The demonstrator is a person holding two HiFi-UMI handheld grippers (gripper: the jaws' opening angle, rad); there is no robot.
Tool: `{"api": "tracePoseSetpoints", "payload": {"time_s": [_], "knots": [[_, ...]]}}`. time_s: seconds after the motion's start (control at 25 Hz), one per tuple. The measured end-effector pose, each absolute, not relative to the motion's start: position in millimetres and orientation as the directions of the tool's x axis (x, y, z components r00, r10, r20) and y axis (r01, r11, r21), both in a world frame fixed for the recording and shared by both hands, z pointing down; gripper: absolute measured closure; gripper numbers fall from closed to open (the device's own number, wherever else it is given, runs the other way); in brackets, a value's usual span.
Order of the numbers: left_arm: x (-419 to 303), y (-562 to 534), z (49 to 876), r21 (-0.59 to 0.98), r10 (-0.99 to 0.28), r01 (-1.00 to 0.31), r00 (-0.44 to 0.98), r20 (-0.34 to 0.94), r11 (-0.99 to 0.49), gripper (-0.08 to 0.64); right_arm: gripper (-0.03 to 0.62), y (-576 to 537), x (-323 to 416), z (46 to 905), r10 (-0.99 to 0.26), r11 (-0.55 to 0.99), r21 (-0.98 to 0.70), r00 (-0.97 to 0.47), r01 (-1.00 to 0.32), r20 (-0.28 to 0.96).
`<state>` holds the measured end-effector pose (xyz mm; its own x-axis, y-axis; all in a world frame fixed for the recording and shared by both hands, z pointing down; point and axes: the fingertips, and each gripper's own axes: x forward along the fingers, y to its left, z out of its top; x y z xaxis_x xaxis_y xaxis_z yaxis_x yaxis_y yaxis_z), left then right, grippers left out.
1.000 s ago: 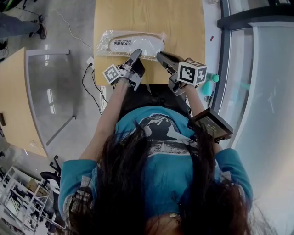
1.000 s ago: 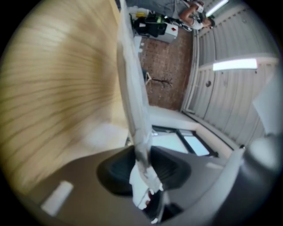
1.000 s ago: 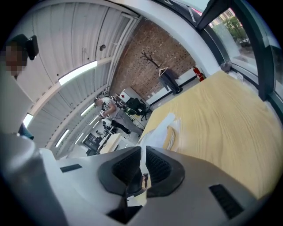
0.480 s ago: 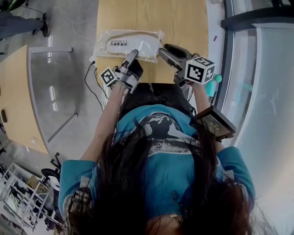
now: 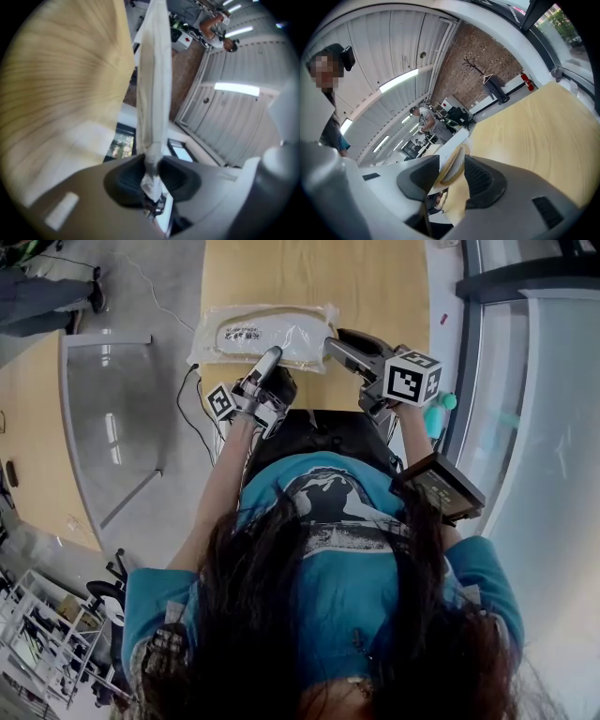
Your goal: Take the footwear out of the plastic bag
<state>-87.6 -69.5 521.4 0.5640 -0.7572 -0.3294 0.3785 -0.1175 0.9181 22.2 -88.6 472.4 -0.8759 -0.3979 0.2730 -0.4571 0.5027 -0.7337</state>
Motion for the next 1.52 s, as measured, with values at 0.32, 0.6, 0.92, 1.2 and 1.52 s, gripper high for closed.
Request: {"api": "tracePoseSetpoints", "payload": {"time_s": [0.32, 0.6, 0.92, 1.2, 1.52], "knots": [[-91.1, -68.9, 512.9, 0.897, -0.733, 0.409, 0.558, -0.390, -0.166, 0.479, 0.413, -84.3, 20.0, 472.0, -0.356, 0.486, -0.775, -0.901, -0.405, 0.248], [-81.9, -69.2, 498.4, 0.881, -0.668, 0.422, 0.596, -0.446, -0.213, 0.479, 0.374, -78.7, 14.0, 470.5, -0.302, 0.499, -0.779, -0.919, -0.380, 0.254], [-73.6, -73.3, 498.5, 0.901, -0.670, 0.382, 0.616, -0.415, -0.207, 0.479, 0.449, -83.8, 13.3, 466.1, -0.293, 0.380, -0.869, -0.933, -0.316, 0.211], [-75.2, -81.7, 504.7, 0.950, -0.720, 0.164, 0.622, -0.308, -0.265, 0.465, 0.489, -86.4, 17.0, 476.9, -0.313, 0.328, -0.846, -0.893, -0.420, 0.322], [-79.9, -106.9, 513.5, 0.962, -0.780, 0.069, 0.571, -0.256, -0.266, 0.451, 0.497, -92.0, 35.8, 475.2, -0.328, 0.304, -0.845, -0.881, -0.440, 0.341]]}}
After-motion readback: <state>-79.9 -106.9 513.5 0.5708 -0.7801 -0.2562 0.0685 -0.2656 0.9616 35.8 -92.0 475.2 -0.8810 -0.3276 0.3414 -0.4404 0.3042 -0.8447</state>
